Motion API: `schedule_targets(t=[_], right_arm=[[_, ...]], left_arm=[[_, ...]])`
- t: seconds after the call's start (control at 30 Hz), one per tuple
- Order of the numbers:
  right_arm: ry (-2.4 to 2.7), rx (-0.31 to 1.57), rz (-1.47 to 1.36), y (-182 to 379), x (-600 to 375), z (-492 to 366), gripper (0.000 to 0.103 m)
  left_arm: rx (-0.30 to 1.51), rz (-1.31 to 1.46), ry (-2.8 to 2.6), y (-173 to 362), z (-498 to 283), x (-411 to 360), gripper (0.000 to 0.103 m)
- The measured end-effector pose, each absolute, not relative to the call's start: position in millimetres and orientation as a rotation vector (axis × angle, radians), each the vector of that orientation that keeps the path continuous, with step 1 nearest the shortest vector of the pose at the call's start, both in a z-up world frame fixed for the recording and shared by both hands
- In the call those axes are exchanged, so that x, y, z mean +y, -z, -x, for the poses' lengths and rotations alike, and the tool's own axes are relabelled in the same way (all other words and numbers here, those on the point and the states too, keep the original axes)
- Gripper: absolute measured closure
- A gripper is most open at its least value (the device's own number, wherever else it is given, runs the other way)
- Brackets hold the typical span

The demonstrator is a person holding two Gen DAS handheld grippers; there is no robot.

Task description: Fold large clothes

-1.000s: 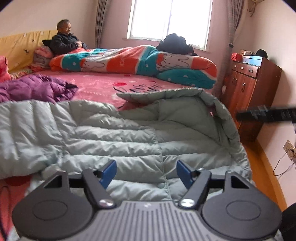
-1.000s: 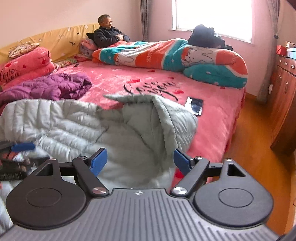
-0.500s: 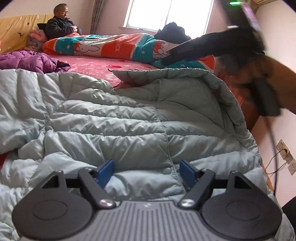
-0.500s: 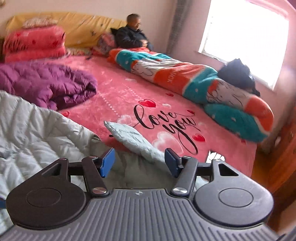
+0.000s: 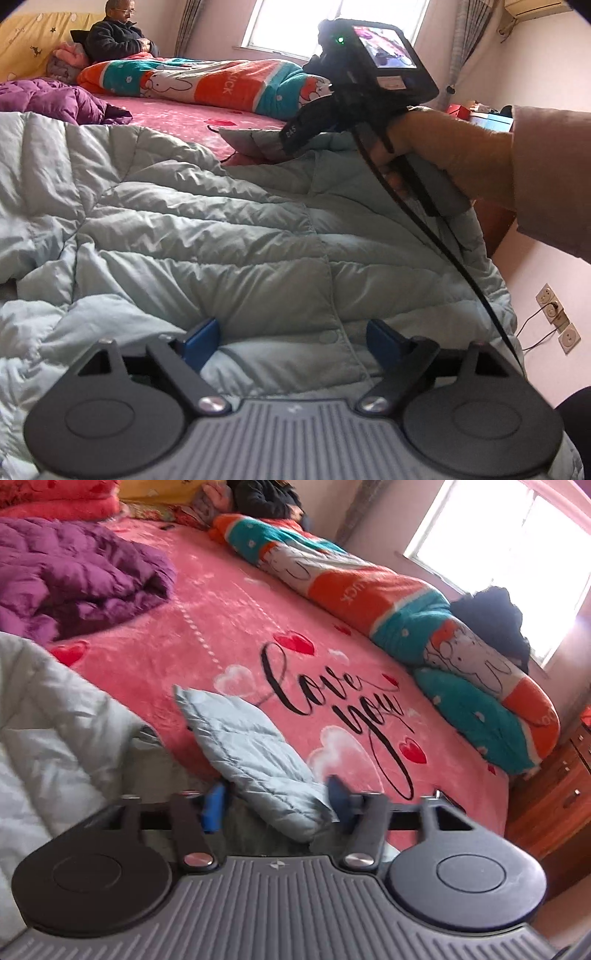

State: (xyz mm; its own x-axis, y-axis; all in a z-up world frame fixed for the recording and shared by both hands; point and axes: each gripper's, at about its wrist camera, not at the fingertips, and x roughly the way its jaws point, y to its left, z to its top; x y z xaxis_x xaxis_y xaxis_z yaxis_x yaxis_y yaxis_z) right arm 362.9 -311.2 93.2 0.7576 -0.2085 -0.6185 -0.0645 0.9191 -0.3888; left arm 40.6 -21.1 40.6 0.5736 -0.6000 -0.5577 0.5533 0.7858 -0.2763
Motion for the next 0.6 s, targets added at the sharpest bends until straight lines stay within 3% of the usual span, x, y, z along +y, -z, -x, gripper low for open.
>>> schedule_targets(t=[0.17,0.6], right_arm=[[0.143,0.669,0.357,-97.4,-321.8,-356.8,0.091],[0.565,0.358,-0.124,-203.8,-512.9,-231.7,0.095]], left_arm=[[0.681,0.084,0.685,-40.2,-41.8,-19.5,0.015],[0.67,0.073,0.684,-39.6,-39.0,-20.5,0.014]])
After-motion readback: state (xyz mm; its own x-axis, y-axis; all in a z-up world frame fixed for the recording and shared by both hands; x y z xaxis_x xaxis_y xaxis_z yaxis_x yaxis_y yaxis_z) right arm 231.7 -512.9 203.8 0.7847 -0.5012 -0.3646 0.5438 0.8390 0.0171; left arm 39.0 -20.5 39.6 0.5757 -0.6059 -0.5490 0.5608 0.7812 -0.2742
